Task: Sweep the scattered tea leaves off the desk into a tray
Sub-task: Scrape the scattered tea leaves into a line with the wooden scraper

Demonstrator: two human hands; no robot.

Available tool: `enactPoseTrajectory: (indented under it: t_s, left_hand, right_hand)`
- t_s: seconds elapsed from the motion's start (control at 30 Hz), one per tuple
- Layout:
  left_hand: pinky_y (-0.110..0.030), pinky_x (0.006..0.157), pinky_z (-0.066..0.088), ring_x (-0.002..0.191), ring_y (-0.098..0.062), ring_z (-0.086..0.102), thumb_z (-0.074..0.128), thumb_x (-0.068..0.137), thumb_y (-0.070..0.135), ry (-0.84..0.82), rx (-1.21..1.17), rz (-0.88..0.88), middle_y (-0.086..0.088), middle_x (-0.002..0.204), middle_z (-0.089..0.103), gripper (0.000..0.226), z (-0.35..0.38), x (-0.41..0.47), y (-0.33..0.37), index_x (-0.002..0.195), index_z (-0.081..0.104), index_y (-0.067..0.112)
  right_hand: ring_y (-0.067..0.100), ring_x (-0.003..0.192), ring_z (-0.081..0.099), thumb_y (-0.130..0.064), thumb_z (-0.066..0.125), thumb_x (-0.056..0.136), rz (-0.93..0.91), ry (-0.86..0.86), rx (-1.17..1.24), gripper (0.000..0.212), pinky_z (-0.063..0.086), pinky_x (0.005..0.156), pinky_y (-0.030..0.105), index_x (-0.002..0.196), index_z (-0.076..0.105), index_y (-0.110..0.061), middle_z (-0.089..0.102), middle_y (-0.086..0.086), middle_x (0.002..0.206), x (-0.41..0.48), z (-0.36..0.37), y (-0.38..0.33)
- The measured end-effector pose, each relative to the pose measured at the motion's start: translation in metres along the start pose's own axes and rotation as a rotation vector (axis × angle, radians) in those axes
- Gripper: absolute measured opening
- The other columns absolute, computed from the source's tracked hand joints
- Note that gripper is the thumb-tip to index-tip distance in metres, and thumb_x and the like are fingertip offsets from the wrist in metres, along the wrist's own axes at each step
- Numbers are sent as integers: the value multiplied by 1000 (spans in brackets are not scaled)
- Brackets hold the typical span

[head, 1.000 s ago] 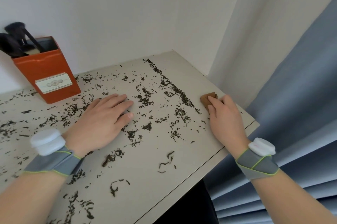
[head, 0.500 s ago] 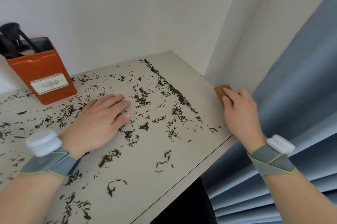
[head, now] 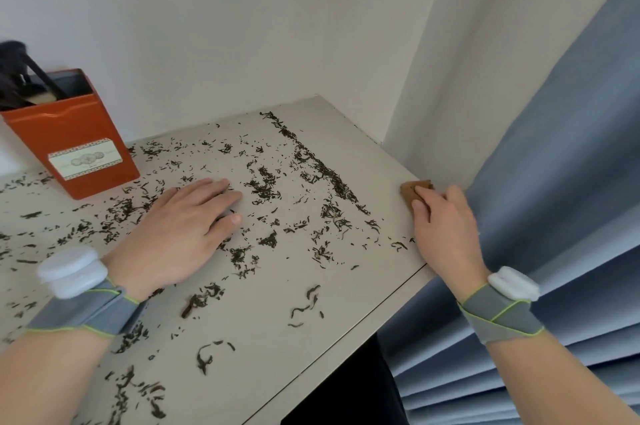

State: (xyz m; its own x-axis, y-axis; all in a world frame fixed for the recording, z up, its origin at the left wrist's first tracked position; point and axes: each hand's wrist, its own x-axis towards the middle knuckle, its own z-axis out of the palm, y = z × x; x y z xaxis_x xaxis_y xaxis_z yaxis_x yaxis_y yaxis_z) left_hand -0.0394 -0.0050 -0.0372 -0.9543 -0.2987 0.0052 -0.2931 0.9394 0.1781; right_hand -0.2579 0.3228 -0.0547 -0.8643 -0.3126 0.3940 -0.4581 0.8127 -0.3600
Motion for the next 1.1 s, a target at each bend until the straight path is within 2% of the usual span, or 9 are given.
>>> enactPoseTrajectory:
  t_s: [0.07, 0.23, 0.3, 0.43, 0.5, 0.63, 0.87, 0.97, 1.1]
  left_hand:
    - [-46, 129, 7, 158, -11, 8, 14, 101, 65, -1, -2, -1, 15, 170, 16, 65, 0, 0, 0, 160, 25, 41]
    - [-44, 129, 5, 158, -11, 7, 15, 101, 65, 5, 2, -1, 15, 170, 15, 64, -1, 0, 1, 160, 25, 41]
    - [-44, 129, 5, 158, -11, 8, 15, 102, 65, 7, -3, 0, 15, 170, 16, 64, -1, 0, 1, 160, 26, 40]
    - [-45, 129, 6, 158, -11, 8, 14, 101, 65, 8, 0, 3, 15, 170, 16, 65, 0, 0, 0, 160, 26, 41]
    - [-45, 129, 8, 158, -12, 10, 15, 101, 66, 12, -11, 6, 14, 170, 18, 65, 1, 1, 0, 160, 28, 40]
    - [-45, 128, 8, 158, -13, 10, 14, 101, 67, 14, 0, 9, 14, 170, 18, 66, 2, 2, -1, 160, 28, 40]
    - [-45, 129, 9, 157, -12, 11, 13, 100, 66, 8, 10, 10, 15, 169, 18, 66, 1, 2, -3, 160, 27, 40]
    - [-45, 128, 8, 158, -13, 11, 13, 100, 66, 5, 11, 10, 14, 170, 18, 67, 0, 1, -3, 160, 27, 40]
    - [-44, 129, 7, 158, -13, 10, 12, 100, 66, 5, 13, 10, 14, 170, 17, 67, 0, 1, -2, 160, 26, 40]
  right_hand:
    - [21, 82, 45, -23, 52, 103, -58, -13, 30, 31, 36, 77, 29, 129, 67, -15, 43, 3, 98, -2, 6, -16]
    - [27, 90, 52, -25, 51, 103, -150, -88, 76, 33, 43, 80, 32, 132, 66, -15, 44, 4, 103, -2, 18, -50]
    - [25, 90, 51, -23, 52, 103, -164, -96, 90, 33, 38, 78, 28, 133, 66, -16, 44, 2, 103, 1, 18, -56]
    - [12, 86, 40, -27, 51, 104, -125, -3, 126, 36, 28, 77, 22, 137, 62, -19, 45, -2, 101, 5, 2, -43]
    - [11, 86, 38, -28, 51, 104, -64, 49, 129, 36, 27, 78, 21, 137, 62, -19, 45, -2, 100, 6, -9, -25]
    - [14, 88, 43, -26, 53, 102, 35, 93, 88, 36, 35, 85, 25, 136, 64, -16, 48, 2, 103, -1, -29, 15]
    - [24, 77, 52, -25, 55, 101, 58, 78, 23, 32, 50, 78, 37, 128, 68, -14, 51, 3, 94, -30, -22, 23]
    - [31, 87, 59, -24, 54, 101, 17, 42, 20, 30, 50, 81, 39, 126, 68, -15, 57, 5, 98, -30, -14, 6]
    - [24, 93, 55, -26, 52, 102, -49, -18, 30, 29, 44, 85, 32, 125, 67, -16, 56, 2, 98, -30, -4, -19]
